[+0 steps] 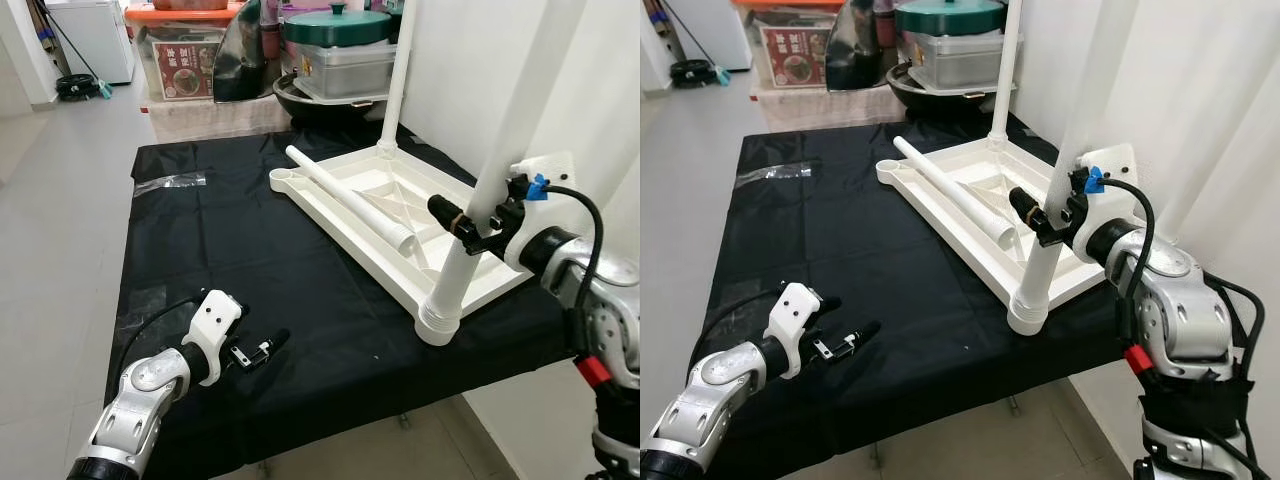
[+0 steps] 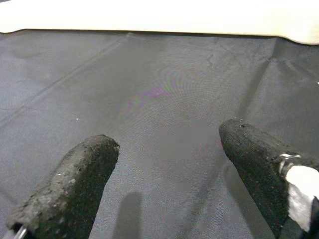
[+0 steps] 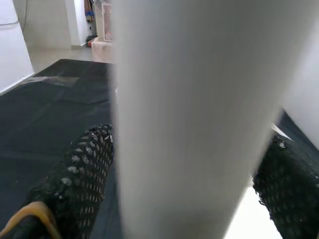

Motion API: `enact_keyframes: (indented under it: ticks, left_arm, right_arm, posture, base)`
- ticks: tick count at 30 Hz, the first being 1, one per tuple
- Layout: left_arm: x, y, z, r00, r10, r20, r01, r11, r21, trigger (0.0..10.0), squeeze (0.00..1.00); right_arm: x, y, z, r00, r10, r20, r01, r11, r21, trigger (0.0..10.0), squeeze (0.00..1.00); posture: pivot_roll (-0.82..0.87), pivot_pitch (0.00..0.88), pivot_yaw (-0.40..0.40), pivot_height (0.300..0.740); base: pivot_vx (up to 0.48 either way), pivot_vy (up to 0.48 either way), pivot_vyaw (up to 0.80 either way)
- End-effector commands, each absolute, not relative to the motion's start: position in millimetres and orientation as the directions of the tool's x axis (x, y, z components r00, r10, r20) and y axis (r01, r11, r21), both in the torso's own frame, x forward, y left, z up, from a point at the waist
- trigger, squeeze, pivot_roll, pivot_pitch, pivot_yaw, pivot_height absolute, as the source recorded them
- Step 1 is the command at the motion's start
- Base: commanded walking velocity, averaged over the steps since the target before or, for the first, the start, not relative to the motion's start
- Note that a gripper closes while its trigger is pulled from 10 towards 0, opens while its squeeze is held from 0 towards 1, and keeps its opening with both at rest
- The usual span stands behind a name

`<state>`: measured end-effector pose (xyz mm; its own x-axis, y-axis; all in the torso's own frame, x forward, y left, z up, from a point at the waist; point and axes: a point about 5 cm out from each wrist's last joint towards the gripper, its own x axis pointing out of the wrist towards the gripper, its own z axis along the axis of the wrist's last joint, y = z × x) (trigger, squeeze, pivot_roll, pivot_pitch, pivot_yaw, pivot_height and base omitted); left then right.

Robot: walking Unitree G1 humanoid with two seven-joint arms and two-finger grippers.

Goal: Building children table

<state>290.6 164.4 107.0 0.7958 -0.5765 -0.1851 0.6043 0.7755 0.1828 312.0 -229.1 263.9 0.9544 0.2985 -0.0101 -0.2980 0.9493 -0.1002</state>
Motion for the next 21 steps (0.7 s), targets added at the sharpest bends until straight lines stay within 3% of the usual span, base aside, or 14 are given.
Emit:
enact_keyframes:
  ticks: [1, 21]
  left_arm:
    - [288.9, 164.1, 106.2, 0.787, -0.585, -0.194, 0.616, 0.763, 0.195, 10.0, 0.0]
    - [287.3, 166.1, 106.9, 0.784, -0.589, -0.198, 0.62, 0.759, 0.198, 10.0, 0.0]
  right_arm:
    - [313.0, -235.1, 266.8, 0.948, 0.32, -0.003, -0.319, 0.946, -0.061, 10.0, 0.0]
    - [313.0, -239.9, 261.9, 0.9, 0.435, 0.021, -0.432, 0.899, -0.076, 10.0, 0.0]
  posture:
    - [-0.03, 0.0, -0.033, 0.74]
    - [-0.01, 0.0, -0.031, 0.74]
  base:
    - [0.0, 0.0, 0.0]
    - [0.0, 0.0, 0.0]
